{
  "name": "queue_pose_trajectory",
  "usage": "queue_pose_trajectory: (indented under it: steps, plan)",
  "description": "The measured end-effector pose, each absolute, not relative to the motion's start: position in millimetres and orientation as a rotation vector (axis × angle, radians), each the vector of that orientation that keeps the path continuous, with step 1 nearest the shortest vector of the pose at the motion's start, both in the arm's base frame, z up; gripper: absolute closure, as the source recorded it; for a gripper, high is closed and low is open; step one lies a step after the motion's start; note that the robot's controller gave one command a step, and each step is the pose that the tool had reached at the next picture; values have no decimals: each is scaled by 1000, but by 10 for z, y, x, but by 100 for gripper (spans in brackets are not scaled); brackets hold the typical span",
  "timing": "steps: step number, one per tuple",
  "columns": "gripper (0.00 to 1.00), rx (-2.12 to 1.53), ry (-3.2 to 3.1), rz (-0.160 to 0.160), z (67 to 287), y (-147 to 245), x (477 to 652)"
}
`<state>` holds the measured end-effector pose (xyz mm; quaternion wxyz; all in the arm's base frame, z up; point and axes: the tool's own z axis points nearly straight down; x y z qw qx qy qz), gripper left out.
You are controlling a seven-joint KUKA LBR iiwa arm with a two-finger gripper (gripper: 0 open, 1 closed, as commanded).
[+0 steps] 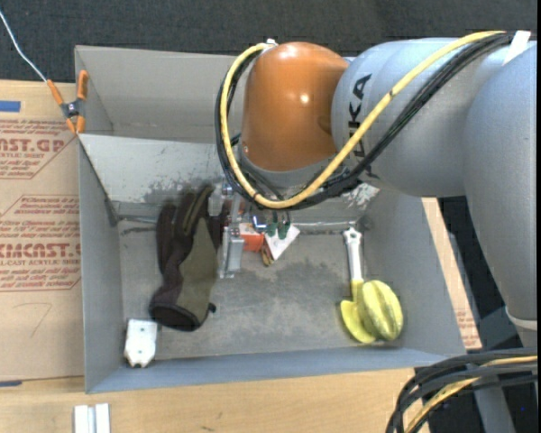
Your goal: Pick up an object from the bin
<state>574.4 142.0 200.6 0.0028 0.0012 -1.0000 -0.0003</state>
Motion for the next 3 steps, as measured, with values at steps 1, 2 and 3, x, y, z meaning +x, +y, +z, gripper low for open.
queue_pose_trajectory:
  steps: [1,2,3]
  plan:
    - [0,0,-3143,-3,2056,1408,5759]
    - [0,398,-3117,-3,1304,1529,5820]
    - [0,593,-3085,-3,1175,1572,5785]
